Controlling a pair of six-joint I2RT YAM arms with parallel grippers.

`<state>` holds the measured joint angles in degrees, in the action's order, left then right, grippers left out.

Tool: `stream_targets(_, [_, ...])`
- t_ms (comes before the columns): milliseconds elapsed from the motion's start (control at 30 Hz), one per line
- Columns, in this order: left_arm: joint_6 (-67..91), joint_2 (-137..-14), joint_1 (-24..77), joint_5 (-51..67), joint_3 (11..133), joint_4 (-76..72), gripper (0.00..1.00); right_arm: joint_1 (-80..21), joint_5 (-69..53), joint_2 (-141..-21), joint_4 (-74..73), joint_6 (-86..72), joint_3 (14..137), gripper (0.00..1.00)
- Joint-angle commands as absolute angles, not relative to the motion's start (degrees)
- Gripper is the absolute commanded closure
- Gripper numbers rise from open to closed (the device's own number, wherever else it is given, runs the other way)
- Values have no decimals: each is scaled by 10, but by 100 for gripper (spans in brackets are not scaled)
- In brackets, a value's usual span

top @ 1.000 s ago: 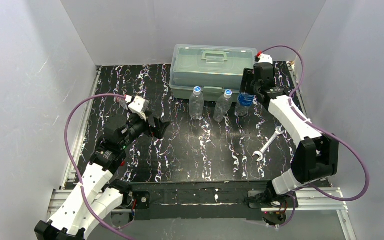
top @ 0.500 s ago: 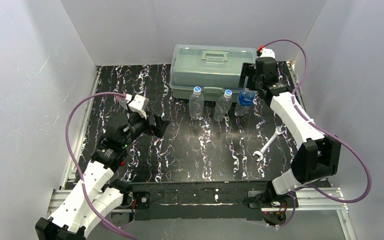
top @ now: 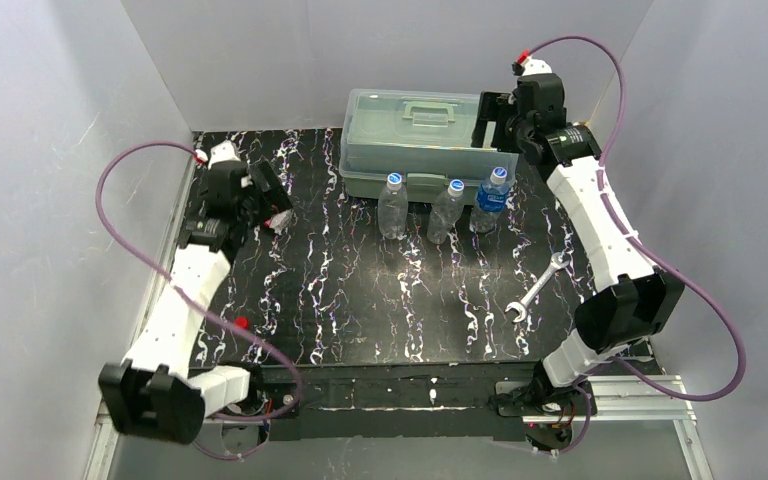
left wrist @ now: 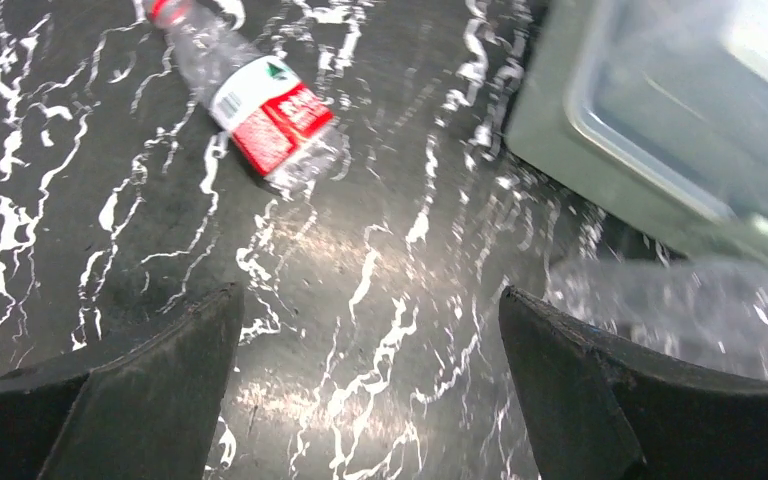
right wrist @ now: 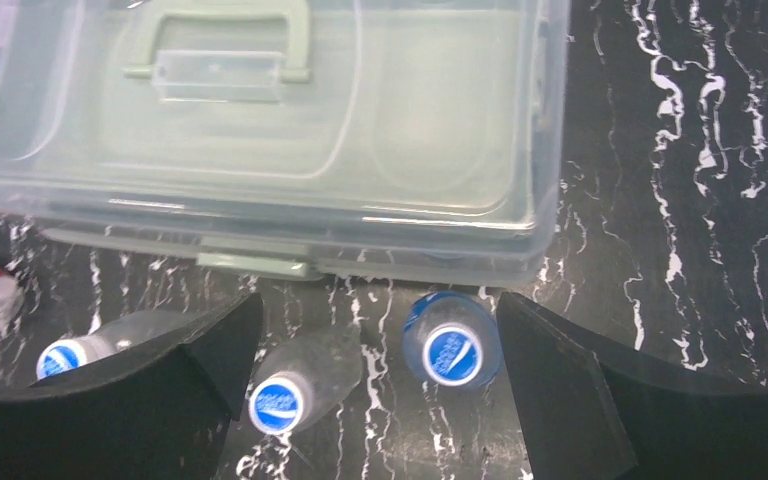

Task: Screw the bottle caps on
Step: Place the plastic bottle at the center of the board, then pick up the plastic bottle at the center of the board.

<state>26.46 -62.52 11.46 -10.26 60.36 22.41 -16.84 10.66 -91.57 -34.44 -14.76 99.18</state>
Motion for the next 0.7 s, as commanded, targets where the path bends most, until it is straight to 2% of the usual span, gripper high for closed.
stream_targets(0, [354,-739,70,-126,681,298,2,-201,76,-918,-408,-146,1050,4])
stream_targets(267, [411,-943,29,-155,802,327,2,-234,51,-890,-407,-151,1041,2])
stream_targets(667, [426,-1104,-18,-184,909,362,2,-235,11,-875,-414,-149,1059,2])
